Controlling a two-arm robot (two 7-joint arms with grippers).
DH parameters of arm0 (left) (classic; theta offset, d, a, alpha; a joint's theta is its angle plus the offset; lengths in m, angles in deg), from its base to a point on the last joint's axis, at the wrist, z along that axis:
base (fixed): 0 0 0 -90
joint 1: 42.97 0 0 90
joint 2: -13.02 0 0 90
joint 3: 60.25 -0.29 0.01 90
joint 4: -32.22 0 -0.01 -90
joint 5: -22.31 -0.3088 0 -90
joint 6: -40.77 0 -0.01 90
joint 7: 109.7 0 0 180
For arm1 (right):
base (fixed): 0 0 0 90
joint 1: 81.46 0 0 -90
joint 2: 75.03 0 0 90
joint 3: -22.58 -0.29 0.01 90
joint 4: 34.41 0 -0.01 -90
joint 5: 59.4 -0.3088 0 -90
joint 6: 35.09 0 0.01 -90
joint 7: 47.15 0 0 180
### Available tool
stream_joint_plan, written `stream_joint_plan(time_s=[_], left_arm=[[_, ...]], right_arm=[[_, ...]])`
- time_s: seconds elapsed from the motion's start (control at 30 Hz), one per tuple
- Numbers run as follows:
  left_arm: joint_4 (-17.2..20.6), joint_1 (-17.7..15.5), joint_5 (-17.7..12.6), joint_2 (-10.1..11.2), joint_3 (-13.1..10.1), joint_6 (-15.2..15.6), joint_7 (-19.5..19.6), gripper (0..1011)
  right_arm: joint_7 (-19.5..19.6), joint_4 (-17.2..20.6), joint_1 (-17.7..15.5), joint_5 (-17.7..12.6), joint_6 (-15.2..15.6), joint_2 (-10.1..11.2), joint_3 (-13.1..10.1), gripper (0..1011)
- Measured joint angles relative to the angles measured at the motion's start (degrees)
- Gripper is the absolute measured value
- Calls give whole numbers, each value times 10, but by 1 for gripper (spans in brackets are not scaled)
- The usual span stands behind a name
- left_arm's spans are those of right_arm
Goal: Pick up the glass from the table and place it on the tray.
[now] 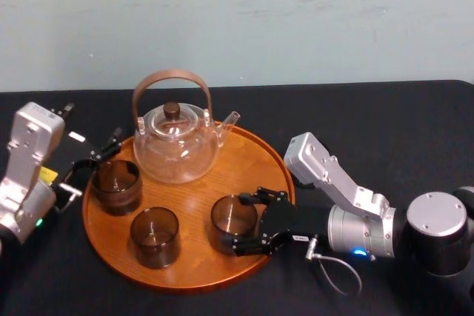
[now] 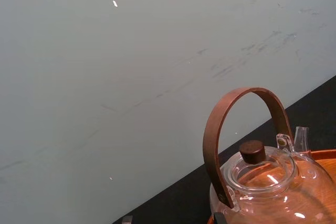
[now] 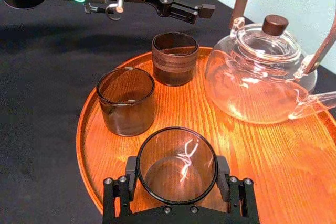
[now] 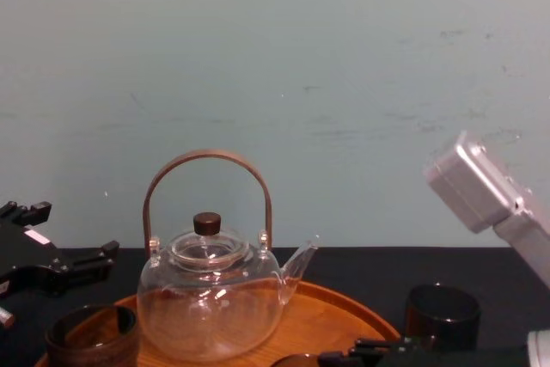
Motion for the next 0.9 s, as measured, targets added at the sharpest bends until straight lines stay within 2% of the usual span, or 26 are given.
stream_joint_plan(time_s=[0.83,0.9], left_arm=[[0,0,0,0,0,0,0,1001],[0,0,0,0,0,0,0,1001]], right_arm=[[5,-2,0,7,3,0,1,901],[5,-2,0,7,3,0,1,925]])
